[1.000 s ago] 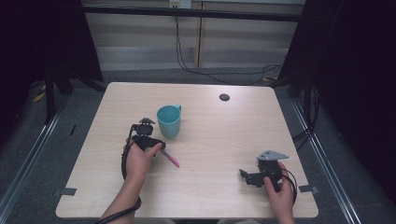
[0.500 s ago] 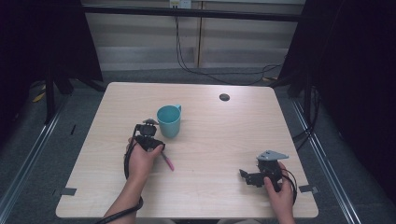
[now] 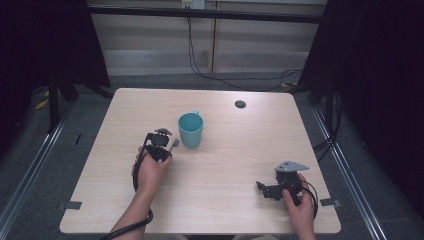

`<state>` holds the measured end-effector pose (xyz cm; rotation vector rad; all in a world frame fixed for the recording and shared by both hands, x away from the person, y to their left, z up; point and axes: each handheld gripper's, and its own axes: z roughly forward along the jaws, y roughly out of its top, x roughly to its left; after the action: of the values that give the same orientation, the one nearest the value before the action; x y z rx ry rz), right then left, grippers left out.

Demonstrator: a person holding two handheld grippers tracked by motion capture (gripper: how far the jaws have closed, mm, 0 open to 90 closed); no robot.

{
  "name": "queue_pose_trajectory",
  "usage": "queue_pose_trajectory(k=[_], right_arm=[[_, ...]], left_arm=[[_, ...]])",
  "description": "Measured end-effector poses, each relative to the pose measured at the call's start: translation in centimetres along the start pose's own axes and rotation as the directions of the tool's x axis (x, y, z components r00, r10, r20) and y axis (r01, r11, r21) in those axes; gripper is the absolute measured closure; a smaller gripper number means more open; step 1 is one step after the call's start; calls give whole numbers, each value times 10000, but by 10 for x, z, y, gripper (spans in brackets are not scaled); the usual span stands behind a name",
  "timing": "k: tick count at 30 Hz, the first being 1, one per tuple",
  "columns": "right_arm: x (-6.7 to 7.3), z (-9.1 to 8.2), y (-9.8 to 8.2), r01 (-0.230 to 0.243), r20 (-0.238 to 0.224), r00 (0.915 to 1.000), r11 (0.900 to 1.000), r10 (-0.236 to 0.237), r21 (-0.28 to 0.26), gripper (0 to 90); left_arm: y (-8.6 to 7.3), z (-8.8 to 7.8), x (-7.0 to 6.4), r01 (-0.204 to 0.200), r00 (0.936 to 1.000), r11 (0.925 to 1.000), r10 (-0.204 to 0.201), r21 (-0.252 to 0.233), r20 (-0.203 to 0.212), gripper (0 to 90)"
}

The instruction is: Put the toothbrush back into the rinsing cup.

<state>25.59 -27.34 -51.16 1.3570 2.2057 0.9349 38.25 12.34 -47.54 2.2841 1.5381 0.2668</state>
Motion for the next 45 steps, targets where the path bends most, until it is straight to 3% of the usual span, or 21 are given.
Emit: queue_pose_trajectory(k=[2,6,17,28,39,43,45], right_arm=[[0,0,0,-1,-2,10000,10000,1,2,81],[0,0,0,4,-6,10000,10000,-4,2,81],[0,0,0,11,-30,10000,10000,-11,8,81],[0,0,0,9,-37,10000,10000,-9,13,81],[0,0,0,7,-40,10000,10000,-7,14,81],[0,0,0,-8,-41,10000,10000,8,19,81],[0,0,0,10,-42,10000,10000,-10,13,81]], left_arm=[[0,0,0,37,10000,10000,-37,22,4,810],[2,-2,2,-310,9995,9990,309,329,14,812],[-2,-6,11,-251,9997,9991,251,349,0,812],[-3,-10,19,-327,9995,9970,327,707,9,810],[2,-7,19,-606,9982,9865,597,1522,105,807],[4,-7,18,-1109,9937,9773,1116,1804,64,810],[4,-7,17,-965,9953,9778,972,1861,53,811]])
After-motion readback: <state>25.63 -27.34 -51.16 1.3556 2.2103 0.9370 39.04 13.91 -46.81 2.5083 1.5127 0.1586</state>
